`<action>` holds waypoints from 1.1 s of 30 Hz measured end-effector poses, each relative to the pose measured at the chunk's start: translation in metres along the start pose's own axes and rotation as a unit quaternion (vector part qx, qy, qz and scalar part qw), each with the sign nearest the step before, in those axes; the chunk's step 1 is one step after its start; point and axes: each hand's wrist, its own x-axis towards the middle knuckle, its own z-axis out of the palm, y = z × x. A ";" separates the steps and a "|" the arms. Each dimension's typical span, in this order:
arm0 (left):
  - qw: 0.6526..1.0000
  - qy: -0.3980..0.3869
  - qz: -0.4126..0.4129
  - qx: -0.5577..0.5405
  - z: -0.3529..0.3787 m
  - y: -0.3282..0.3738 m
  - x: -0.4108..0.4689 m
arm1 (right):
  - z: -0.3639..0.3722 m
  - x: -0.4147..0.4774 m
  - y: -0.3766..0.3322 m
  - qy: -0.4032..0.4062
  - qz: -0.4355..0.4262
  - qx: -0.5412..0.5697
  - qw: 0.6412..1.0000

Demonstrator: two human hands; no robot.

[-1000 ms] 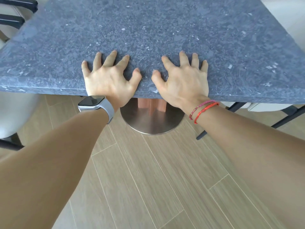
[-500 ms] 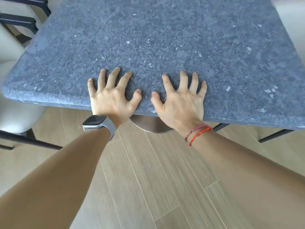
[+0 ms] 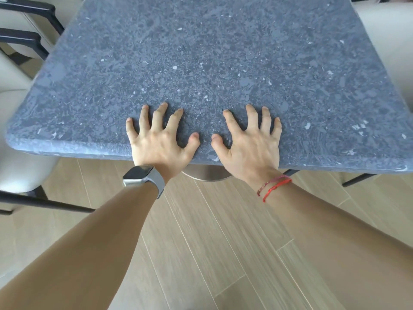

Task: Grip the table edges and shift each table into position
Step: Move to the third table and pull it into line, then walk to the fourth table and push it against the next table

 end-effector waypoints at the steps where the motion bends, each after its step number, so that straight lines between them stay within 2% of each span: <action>1: 1.000 -0.016 -0.002 -0.001 -0.002 0.001 0.000 | 0.000 0.000 0.000 -0.009 0.001 0.003 1.000; 5: 0.996 -0.085 0.002 -0.031 -0.015 -0.002 -0.003 | -0.008 -0.005 0.001 -0.038 0.011 0.054 0.998; 8: 0.977 -0.131 -0.009 -0.171 -0.040 -0.010 0.000 | -0.028 -0.009 0.007 -0.039 0.033 0.159 0.986; 12: 0.893 -0.178 -0.044 -0.412 -0.095 -0.005 -0.014 | -0.071 -0.042 0.005 -0.033 0.085 0.306 0.947; 16: 0.812 -0.150 -0.057 -0.561 -0.151 0.022 -0.040 | -0.121 -0.085 0.001 -0.020 0.154 0.436 0.886; 20: 0.771 -0.154 -0.020 -0.618 -0.208 0.046 -0.061 | -0.182 -0.119 0.005 -0.009 0.200 0.498 0.843; 24: 0.758 -0.164 0.021 -0.631 -0.248 0.064 -0.075 | -0.241 -0.154 0.017 0.009 0.202 0.511 0.835; 33: 0.695 -0.206 0.099 -0.682 -0.305 0.134 -0.103 | -0.325 -0.223 0.055 0.077 0.269 0.547 0.789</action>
